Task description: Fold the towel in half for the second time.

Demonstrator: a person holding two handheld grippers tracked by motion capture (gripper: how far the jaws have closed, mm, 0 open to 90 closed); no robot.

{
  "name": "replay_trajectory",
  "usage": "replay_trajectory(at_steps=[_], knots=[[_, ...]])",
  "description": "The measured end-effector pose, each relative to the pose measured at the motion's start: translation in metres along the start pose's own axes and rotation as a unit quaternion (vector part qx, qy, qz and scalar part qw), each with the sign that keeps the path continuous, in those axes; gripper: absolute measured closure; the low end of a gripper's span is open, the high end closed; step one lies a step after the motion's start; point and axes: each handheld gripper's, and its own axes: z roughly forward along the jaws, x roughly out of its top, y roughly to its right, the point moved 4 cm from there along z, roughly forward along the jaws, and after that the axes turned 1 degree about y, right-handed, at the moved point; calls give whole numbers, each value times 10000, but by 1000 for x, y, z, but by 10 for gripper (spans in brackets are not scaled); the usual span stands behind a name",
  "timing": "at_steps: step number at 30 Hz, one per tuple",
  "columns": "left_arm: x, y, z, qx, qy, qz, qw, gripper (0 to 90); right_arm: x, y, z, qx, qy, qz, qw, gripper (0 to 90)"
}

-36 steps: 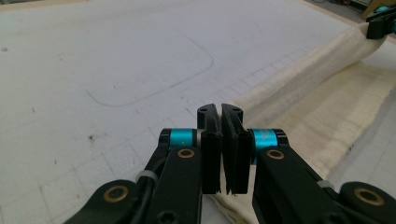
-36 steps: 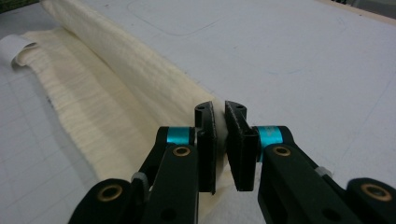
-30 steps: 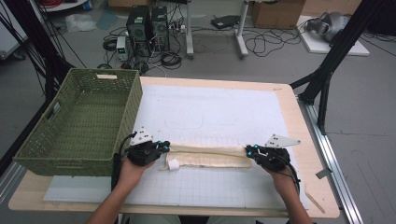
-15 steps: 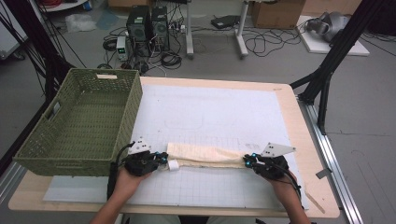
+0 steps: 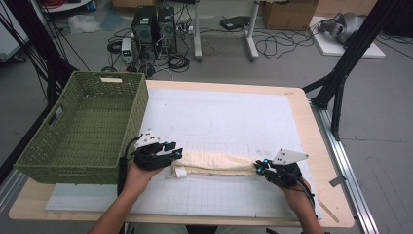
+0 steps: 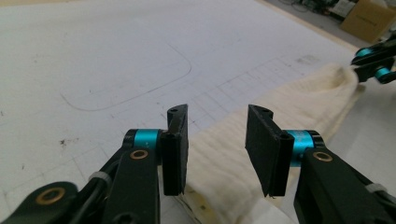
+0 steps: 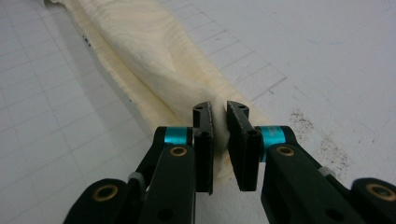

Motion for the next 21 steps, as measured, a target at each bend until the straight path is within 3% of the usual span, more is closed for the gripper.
replay_trajectory(at_steps=[4,9,17,19,21], knots=[[-2,-1,7,5,-106,17,9999,609,-1,1,-3,16,-11,-32,10000,823],[-6,3,10,-51,-283,99,9995,619,-6,0,-6,206,-99,-96,9997,827],[-28,12,10,-164,-746,368,9964,692,-9,0,-8,296,-190,-109,9993,826],[-31,13,8,-189,-791,378,9960,707,-8,0,-11,254,-132,-140,9995,792],[-32,16,6,-217,-833,453,9953,729,-4,4,-18,149,98,41,9998,690]])
